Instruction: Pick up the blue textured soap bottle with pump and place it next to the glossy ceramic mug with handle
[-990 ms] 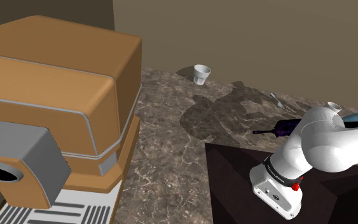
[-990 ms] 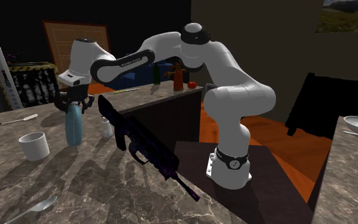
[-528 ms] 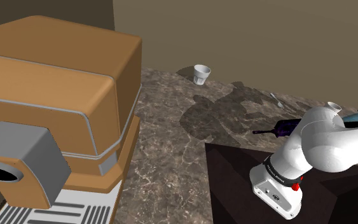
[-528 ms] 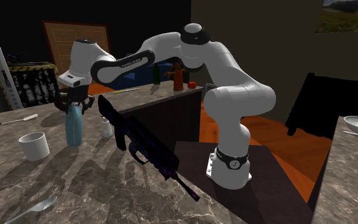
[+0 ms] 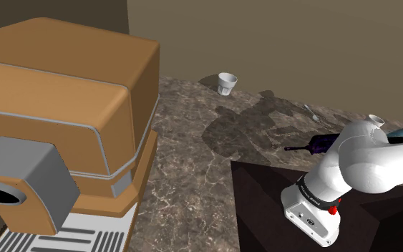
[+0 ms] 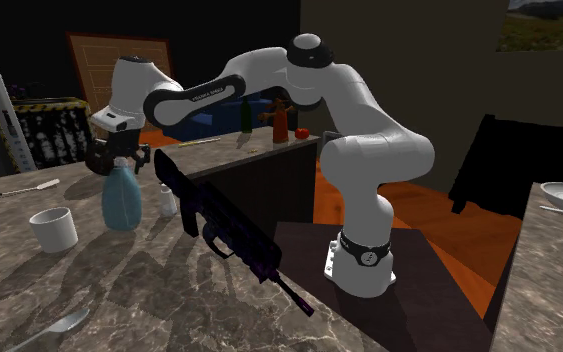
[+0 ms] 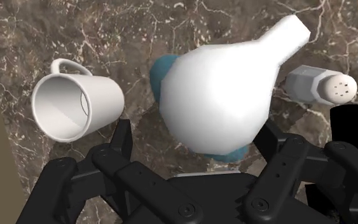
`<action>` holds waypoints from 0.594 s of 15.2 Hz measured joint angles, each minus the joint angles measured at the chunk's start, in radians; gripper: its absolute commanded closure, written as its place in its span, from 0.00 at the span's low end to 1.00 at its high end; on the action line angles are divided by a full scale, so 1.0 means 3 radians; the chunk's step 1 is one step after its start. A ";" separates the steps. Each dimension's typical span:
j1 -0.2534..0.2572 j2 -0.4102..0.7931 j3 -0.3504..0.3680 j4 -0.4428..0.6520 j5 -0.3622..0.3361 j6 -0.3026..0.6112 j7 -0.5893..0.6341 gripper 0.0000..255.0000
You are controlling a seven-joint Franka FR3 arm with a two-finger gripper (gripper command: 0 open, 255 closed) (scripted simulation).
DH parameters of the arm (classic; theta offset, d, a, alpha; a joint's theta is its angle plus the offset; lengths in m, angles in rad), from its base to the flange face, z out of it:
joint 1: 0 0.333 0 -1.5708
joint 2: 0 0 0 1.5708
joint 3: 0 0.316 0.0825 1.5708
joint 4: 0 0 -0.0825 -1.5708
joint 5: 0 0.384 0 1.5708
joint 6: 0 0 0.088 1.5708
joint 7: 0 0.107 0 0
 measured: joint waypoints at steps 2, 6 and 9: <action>-0.0164 0.0100 0.0176 -0.0090 0.0110 -0.0078 -0.0036 0.00; -0.0206 0.0134 0.0241 -0.0105 0.0155 -0.0118 -0.0048 0.00; -0.0205 0.0136 0.0243 -0.0103 0.0158 -0.0122 -0.0049 0.00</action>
